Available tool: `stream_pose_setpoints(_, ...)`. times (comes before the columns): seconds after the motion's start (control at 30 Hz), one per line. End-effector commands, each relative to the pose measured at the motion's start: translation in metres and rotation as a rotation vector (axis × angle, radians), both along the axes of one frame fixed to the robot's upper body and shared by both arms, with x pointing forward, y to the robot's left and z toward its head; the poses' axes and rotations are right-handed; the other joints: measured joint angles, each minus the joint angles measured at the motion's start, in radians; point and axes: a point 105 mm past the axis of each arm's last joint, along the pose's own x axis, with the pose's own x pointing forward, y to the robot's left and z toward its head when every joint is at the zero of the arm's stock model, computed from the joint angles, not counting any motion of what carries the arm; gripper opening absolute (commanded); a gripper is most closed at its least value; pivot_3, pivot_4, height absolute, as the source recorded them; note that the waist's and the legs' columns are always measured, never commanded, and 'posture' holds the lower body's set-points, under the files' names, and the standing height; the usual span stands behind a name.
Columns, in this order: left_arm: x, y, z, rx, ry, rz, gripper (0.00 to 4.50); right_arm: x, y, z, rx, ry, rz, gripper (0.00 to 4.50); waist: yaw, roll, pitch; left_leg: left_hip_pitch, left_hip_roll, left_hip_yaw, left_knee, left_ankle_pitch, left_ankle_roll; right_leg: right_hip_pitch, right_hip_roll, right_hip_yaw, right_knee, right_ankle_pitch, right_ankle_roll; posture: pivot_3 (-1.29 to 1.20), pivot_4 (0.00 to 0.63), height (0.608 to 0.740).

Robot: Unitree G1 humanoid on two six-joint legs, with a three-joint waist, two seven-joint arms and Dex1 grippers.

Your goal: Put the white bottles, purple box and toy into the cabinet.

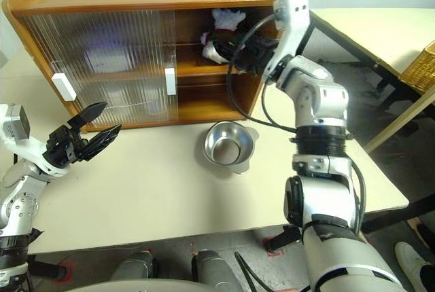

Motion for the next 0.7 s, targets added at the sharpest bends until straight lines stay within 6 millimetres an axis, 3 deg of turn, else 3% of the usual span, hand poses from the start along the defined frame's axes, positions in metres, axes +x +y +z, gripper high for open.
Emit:
stream_pose_setpoints(0.03, 0.002, -0.003, -0.002, 0.009, 0.001, -0.014, 4.5, -0.013, -0.002, -0.001, 0.037, 0.025, 0.027, 4.46, -0.002, 0.0, 0.0, 0.0, 0.0, 0.0, 0.0, 0.0, 0.0, 0.0, 0.0, 0.0, 0.0, 0.0, 0.0, -0.07, 0.043, 0.74)
stream_pose_setpoints(0.23, 0.003, -0.003, -0.001, 0.011, -0.002, -0.019, 4.5, -0.035, -0.008, -0.022, 0.029, 0.074, 0.076, 4.46, -0.003, 0.0, 0.0, 0.001, -0.001, 0.0, 0.001, 0.001, 0.001, 0.002, 0.0, 0.0, 0.0, 0.0, 0.004, -0.07, 0.042, 0.74)
stream_pose_setpoints(0.4, 0.001, -0.001, -0.001, 0.014, 0.0, -0.016, 4.5, -0.059, -0.018, -0.054, 0.039, 0.141, 0.101, 4.46, -0.001, 0.0, 0.0, 0.002, -0.001, 0.0, 0.002, 0.002, 0.001, 0.005, 0.001, 0.001, 0.0, -0.006, 0.015, -0.07, 0.044, 0.74)
stream_pose_setpoints(0.5, -0.001, 0.0, -0.001, 0.015, 0.006, -0.013, 4.5, -0.076, -0.03, -0.083, 0.055, 0.205, 0.084, 4.46, -0.001, -0.001, 0.0, 0.003, -0.002, 0.001, 0.002, 0.002, 0.001, 0.005, 0.0, 0.002, 0.0, -0.006, 0.016, -0.06, 0.053, 0.74)
stream_pose_setpoints(0.7, -0.002, 0.0, -0.002, 0.014, 0.01, -0.012, 4.5, -0.098, -0.037, -0.11, 0.085, 0.288, 0.094, 4.46, -0.003, -0.001, 0.0, 0.004, -0.002, 0.001, 0.003, 0.003, 0.001, 0.007, 0.0, 0.002, 0.0, -0.01, 0.011, -0.07, 0.06, 0.74)
